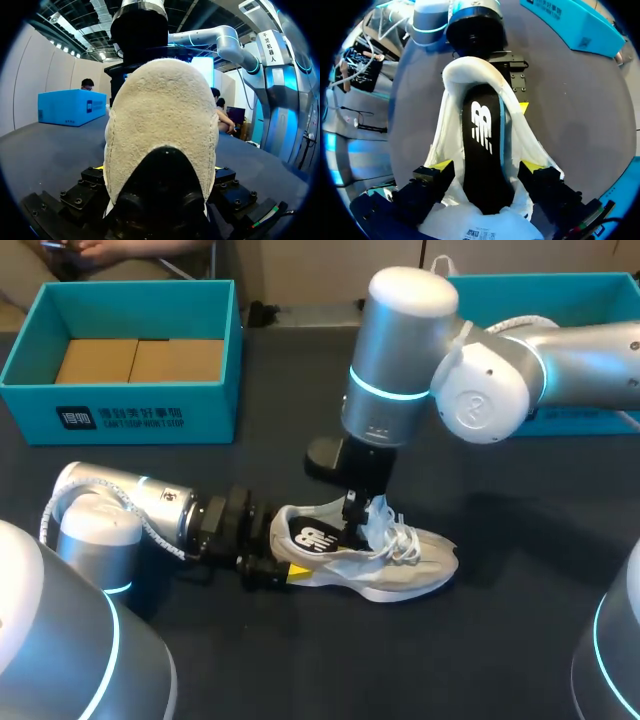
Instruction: Take the shoe out of the shoebox, open the shoe tongue, remove and reinsert the insole, then place the shoe into the shoebox
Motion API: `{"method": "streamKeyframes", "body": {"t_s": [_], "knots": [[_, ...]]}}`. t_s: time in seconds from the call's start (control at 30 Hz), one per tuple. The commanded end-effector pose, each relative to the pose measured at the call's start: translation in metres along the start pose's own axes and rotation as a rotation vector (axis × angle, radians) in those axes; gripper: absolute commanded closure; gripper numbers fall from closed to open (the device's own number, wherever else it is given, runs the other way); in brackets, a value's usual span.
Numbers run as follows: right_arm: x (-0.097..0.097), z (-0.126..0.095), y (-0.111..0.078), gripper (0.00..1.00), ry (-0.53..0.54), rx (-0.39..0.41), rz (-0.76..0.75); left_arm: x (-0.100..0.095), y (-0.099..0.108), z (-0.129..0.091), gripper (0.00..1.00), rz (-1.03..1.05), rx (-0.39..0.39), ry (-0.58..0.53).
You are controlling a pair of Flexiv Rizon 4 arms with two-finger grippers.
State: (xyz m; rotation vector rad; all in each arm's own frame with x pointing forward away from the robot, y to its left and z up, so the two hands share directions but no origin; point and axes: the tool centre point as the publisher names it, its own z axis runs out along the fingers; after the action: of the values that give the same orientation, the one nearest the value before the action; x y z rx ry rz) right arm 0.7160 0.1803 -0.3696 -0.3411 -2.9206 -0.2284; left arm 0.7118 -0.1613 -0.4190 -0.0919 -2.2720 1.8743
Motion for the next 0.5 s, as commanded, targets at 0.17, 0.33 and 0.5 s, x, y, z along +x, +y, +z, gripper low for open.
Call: {"method": "streamKeyframes", "body": {"t_s": [0.17, 0.33, 0.5], "knots": [[0.008, 0.011, 0.001, 0.31, -0.064, -0.029, 0.001, 0.000, 0.000, 0.000, 1.00, 0.000, -0.002, -0.001], [0.004, 0.016, 0.002, 0.30, -0.108, -0.034, 0.007, 0.000, 0.000, 0.000, 1.00, 0.000, -0.002, -0.001], [-0.002, 0.025, 0.005, 0.34, -0.132, -0.033, 0.029, 0.000, 0.000, 0.000, 1.00, 0.000, -0.002, -0.001]]}}
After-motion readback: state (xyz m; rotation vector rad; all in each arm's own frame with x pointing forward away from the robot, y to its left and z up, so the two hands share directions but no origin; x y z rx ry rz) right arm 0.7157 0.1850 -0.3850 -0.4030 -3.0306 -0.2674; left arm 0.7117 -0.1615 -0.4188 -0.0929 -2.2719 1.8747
